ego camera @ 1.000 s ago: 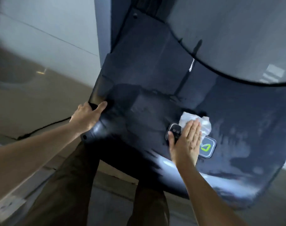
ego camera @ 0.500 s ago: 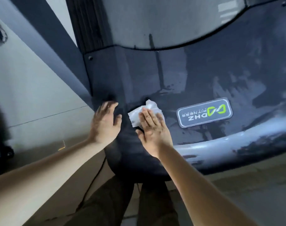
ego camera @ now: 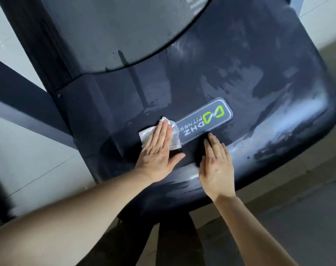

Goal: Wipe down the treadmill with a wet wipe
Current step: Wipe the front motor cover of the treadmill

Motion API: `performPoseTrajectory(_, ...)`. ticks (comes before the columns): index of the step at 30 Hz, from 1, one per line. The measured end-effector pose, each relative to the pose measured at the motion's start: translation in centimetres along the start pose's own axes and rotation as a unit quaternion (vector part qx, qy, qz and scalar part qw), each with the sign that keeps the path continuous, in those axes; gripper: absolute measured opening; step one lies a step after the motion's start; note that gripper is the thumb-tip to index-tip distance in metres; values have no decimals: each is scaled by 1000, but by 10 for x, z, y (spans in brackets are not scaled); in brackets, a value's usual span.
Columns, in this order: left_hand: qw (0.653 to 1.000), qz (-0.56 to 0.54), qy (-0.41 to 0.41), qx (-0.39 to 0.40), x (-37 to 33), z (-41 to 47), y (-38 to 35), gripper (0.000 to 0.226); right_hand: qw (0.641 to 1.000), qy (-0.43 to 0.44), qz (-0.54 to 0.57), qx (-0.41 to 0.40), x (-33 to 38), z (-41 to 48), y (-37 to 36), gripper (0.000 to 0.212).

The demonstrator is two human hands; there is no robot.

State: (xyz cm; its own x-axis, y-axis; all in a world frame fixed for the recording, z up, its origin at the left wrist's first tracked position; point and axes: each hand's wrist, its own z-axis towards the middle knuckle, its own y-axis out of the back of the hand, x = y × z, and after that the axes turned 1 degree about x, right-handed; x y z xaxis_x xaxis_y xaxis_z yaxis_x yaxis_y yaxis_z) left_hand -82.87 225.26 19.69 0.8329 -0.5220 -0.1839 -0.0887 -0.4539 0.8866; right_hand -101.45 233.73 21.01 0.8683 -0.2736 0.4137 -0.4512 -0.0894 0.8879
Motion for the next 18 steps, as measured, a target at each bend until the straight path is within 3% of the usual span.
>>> performPoseTrajectory(5, 998, 33, -46, -3, -28, 74, 13, 98, 993, -28, 101, -63, 1, 5, -10, 49)
performPoseTrajectory(8, 988, 59, -142, 18, -35, 88, 17, 92, 965, -105, 192, -144, -6, 16, 6, 45)
performPoseTrajectory(10, 966, 86, -239, 36, -22, 68, 14, 96, 952, -156, 170, -203, -13, 19, 17, 44)
performPoseTrajectory(12, 946, 104, -301, 63, -3, 38, 13, 102, 958, -180, 111, -193, -22, 17, 17, 43)
performPoseTrajectory(15, 950, 131, -275, 72, 52, 1, 10, 103, 978, -144, 45, -143, -3, 6, 2, 43)
performPoseTrajectory(18, 985, 89, -132, 66, 114, 21, 20, 101, 991, -83, 12, -107, 47, 5, -23, 48)
